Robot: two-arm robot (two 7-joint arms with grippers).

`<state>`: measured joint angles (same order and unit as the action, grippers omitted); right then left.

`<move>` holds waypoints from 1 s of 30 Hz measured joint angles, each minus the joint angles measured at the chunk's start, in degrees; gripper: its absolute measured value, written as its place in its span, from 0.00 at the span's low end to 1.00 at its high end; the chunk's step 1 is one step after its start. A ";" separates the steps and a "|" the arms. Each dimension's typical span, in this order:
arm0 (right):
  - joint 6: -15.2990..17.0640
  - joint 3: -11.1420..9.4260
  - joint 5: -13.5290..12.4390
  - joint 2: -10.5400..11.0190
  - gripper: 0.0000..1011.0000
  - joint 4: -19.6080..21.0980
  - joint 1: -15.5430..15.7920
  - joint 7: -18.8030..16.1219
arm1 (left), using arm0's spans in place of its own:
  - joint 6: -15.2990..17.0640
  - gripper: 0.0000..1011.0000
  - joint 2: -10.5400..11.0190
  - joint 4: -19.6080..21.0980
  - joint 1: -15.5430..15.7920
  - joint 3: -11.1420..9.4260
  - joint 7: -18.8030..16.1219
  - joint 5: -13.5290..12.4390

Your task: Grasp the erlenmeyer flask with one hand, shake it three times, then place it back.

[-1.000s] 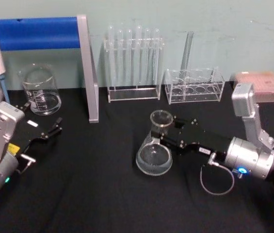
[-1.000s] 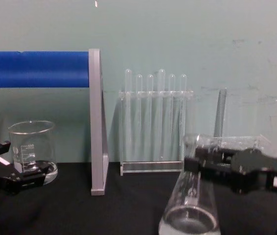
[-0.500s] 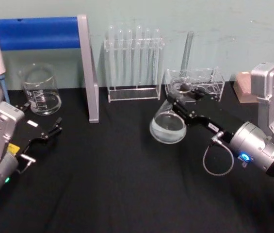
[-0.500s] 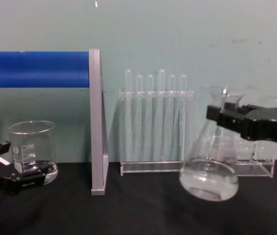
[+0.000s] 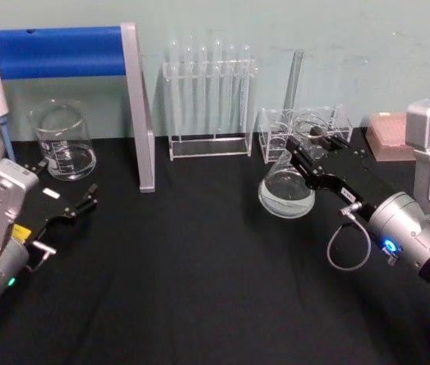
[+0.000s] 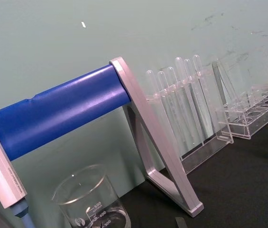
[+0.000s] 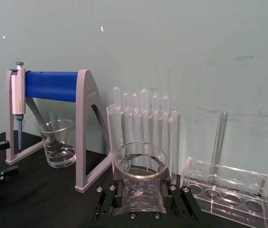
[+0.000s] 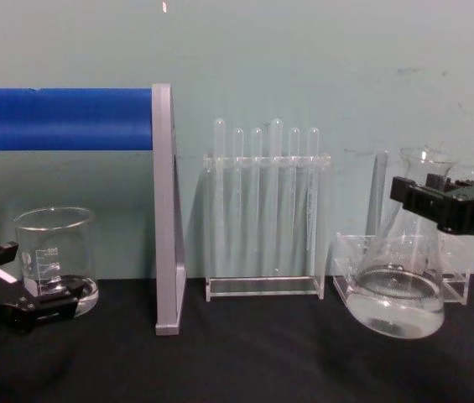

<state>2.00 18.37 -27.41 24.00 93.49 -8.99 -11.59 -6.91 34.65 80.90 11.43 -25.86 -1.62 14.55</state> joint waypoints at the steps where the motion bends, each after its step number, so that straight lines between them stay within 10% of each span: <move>1: 0.25 -0.16 0.20 -0.13 0.44 0.00 0.00 0.00 | 0.00 0.99 0.00 0.00 0.00 0.00 0.00 0.00; 30: 0.98 9.60 2.58 -1.98 0.44 -0.99 -5.06 -16.03 | 0.00 0.99 0.00 0.00 0.00 0.00 0.00 0.00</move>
<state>2.98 27.97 -24.83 22.01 92.50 -14.04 -27.62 -6.91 34.65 80.90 11.43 -25.86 -1.62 14.55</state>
